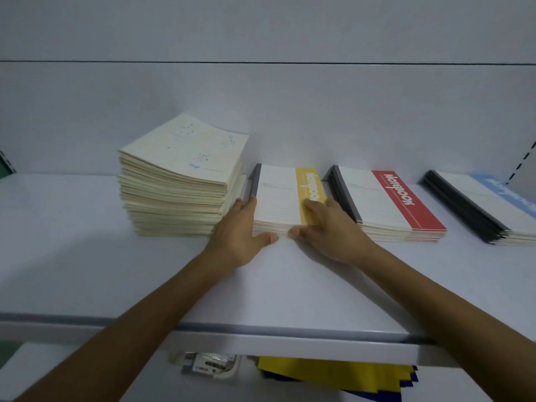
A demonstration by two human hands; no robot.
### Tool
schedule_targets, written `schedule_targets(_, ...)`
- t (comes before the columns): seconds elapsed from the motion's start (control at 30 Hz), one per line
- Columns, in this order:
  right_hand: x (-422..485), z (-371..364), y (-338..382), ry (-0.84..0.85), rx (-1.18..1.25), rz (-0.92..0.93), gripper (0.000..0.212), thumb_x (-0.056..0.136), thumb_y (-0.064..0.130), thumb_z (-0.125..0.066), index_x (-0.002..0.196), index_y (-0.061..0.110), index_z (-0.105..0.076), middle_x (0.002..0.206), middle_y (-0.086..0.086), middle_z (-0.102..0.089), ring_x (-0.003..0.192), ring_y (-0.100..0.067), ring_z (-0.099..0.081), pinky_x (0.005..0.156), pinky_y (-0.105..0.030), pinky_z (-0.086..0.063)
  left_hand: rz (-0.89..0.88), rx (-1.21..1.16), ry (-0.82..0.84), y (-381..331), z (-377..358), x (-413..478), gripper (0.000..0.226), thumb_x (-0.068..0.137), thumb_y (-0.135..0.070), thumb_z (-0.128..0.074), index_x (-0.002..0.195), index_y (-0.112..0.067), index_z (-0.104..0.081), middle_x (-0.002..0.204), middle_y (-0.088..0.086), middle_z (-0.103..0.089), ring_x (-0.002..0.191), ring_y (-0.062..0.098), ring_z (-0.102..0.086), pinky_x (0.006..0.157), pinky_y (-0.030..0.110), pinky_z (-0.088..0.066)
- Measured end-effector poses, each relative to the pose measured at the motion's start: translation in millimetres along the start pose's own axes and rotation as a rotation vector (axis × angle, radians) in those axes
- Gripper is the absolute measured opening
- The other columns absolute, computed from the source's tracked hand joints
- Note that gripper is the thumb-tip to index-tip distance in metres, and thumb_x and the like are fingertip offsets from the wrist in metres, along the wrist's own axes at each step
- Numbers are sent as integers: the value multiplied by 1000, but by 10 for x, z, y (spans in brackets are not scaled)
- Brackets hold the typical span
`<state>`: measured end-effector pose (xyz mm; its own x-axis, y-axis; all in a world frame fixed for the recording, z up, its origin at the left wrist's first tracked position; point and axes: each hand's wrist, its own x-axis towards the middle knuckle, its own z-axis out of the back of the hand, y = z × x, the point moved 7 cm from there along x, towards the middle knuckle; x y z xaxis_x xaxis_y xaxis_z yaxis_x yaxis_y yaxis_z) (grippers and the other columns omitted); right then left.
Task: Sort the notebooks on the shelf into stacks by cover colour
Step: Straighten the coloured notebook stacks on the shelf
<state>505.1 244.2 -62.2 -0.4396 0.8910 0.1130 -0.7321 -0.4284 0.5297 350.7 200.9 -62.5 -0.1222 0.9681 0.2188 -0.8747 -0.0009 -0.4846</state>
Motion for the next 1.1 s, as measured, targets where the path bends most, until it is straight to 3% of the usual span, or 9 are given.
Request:
schedule_targets(0.27, -28, -2, 70, -56, 75, -25, 58, 85, 26, -70, 132, 7, -43, 126, -11, -35, 97, -21, -48, 72, -14, -26, -4, -89, -75, 1, -9, -13, 53, 83, -24, -71, 128, -11, -45, 128, 3, -57, 115, 22, -55, 93, 35, -46)
schedule_targets(0.37, -34, 28, 46, -55, 94, -70, 71, 81, 31, -74, 139, 11, -39, 137, -12, -31, 122, -26, -41, 90, -22, -31, 5, -60, -19, 14, -69, -27, 78, 89, -28, -64, 150, -11, -17, 156, 9, -20, 144, 24, -20, 113, 36, -27)
schedule_targets(0.43, -73, 84, 35, -80, 115, -92, 82, 77, 36, -77, 143, 14, -35, 146, -14, -25, 137, -26, -27, 103, -29, -27, 18, -83, -13, -8, -65, -75, 94, 90, -30, -62, 151, -15, 8, 160, 6, 8, 147, 19, 7, 119, 38, -13)
schedule_targets(0.5, -146, 191, 58, -157, 168, -51, 86, 75, 38, -78, 145, 17, -33, 151, -10, -23, 141, -20, -21, 105, -27, -25, -2, -98, -50, -76, -15, -121, 99, 89, -34, -62, 150, -18, 14, 159, 4, 14, 146, 16, 12, 119, 39, -10)
schedule_targets(0.57, -251, 304, 105, -238, 260, 27, 74, 80, 37, -72, 143, 20, -38, 149, -2, -32, 136, -14, -29, 99, -20, -25, -56, -98, -107, -166, 24, -174, 95, 89, -36, -62, 151, -18, 9, 160, 2, 9, 147, 15, 9, 119, 39, -10)
schedule_targets(0.7, -480, 563, 16, -379, 445, 117, 47, 87, 37, -65, 131, 23, -53, 133, 7, -52, 122, -9, -47, 101, -24, -38, -210, -18, -234, -381, 37, -285, 73, 91, -34, -59, 150, -19, -20, 160, 1, -10, 147, 18, -4, 119, 39, -15)
schedule_targets(0.83, -671, 939, -533, -485, 472, 40, 35, 88, 32, -66, 121, 24, -58, 124, 8, -57, 116, -9, -52, 102, -28, -41, -345, 247, -396, -647, 94, -290, 56, 88, -40, -51, 137, -15, -48, 154, 10, -29, 144, 30, -19, 113, 44, -19)
schedule_targets(1.0, -770, 1132, -1269, -344, 219, -194, 77, 75, 39, -76, 140, 20, -39, 143, -3, -44, 129, -22, -43, 95, -32, -37, -577, 220, -384, -1152, -21, -321, 55, 89, -40, -54, 134, -11, -50, 138, 11, -52, 126, 28, -49, 102, 40, -42)
schedule_targets(1.1, -768, 1046, -1479, -183, 137, -267, 96, 71, 41, -79, 148, 20, -26, 150, -5, -38, 134, -25, -39, 107, -44, -34, -501, 336, -99, -1424, -458, -209, 74, 91, -56, -47, 150, -20, -21, 152, 3, -35, 138, 21, -33, 115, 39, -19)
